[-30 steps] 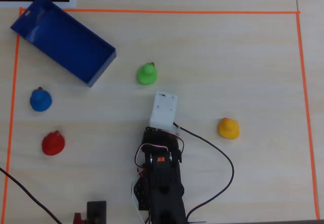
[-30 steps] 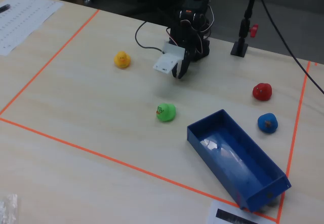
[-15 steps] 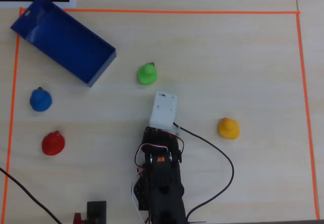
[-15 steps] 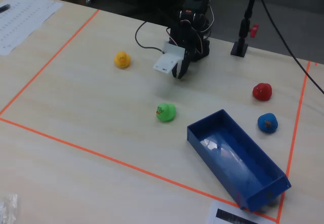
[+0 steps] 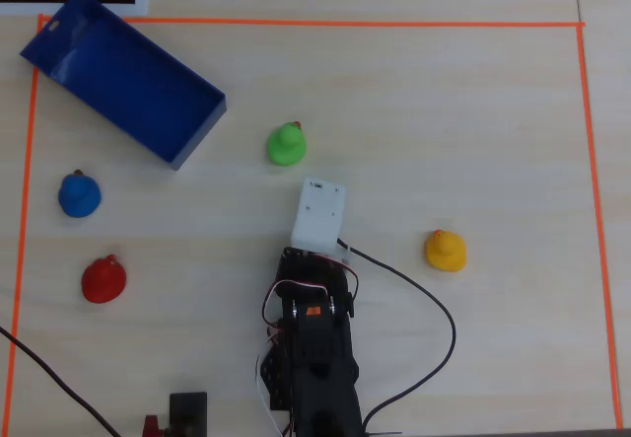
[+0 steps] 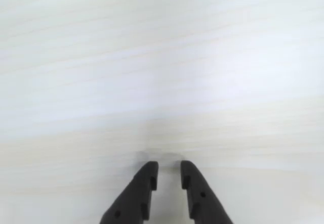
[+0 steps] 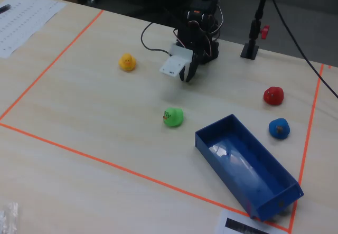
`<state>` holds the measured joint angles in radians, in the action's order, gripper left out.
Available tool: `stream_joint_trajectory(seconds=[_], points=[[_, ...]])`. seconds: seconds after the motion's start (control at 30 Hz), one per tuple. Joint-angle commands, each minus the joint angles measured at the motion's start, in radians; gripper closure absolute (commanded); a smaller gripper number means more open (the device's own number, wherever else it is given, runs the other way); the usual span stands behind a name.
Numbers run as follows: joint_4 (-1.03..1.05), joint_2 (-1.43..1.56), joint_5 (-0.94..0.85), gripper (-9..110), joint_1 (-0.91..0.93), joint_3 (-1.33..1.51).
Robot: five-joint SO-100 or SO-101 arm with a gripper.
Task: Grasp blue duck and put it into box.
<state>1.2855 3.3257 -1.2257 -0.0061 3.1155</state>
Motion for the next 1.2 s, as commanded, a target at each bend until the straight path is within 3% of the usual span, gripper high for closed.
stream_joint_trajectory(seconds=[0.0, 0.53, 0.6, 0.73, 0.93, 1.17], points=[[0.018, -0.014, 0.006, 98, 0.006, -0.005], [0.018, -0.014, 0.003, 96, 0.008, -0.005], [0.018, -0.014, 0.003, 101, 0.005, -0.005], [0.025, -0.014, -0.02, 100, 0.028, -0.026], [0.127, -0.37, -0.048, 89, 0.084, -0.514], [0.302, -0.825, 0.186, 79, -0.207, -1.098]])
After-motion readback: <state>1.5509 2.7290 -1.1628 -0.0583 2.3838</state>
